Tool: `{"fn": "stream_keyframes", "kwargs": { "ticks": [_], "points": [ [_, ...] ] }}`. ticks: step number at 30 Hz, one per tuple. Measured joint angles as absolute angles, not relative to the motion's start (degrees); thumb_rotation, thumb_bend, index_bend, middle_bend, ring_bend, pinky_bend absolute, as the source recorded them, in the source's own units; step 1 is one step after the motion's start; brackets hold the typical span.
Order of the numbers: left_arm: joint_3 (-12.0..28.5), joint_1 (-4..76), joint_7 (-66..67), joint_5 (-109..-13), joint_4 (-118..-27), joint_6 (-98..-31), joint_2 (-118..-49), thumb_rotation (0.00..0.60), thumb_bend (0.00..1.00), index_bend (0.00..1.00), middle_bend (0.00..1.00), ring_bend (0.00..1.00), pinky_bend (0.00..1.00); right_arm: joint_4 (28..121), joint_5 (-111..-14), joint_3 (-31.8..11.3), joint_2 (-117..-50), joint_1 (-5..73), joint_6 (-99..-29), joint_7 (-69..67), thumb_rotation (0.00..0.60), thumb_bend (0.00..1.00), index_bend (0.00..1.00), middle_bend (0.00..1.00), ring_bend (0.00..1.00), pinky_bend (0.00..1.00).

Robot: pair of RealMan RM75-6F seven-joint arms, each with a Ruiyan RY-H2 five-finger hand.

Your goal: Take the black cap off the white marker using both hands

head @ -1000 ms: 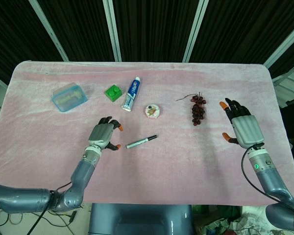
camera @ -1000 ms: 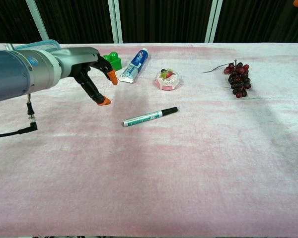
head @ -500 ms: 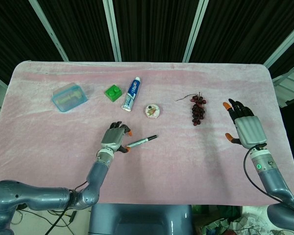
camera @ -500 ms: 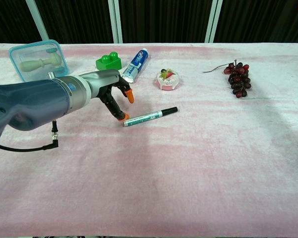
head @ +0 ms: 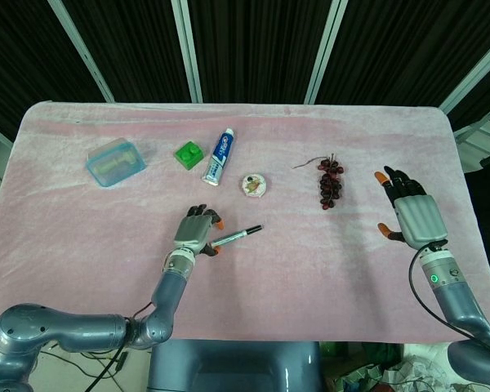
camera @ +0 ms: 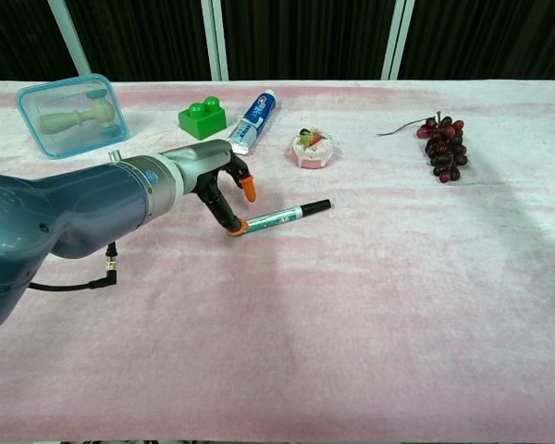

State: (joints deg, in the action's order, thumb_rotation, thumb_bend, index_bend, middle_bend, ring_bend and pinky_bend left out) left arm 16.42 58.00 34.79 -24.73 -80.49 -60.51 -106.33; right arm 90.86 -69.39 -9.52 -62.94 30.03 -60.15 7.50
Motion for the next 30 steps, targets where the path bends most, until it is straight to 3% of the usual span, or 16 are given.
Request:
{"fn": "stream_keyframes", "kwargs": {
  "ticks": [30],
  "points": [
    [18.5, 57.7, 36.2, -25.4, -74.5, -58.6, -110.8, 0.600, 0.33, 0.45, 0.21, 0.00, 0.00, 88.9, -69.9, -9.5, -63.2, 28.9, -60.3, 5.5, 0.600, 0.15, 0.07, 0.00, 0.04, 0.16]
  ]
}}
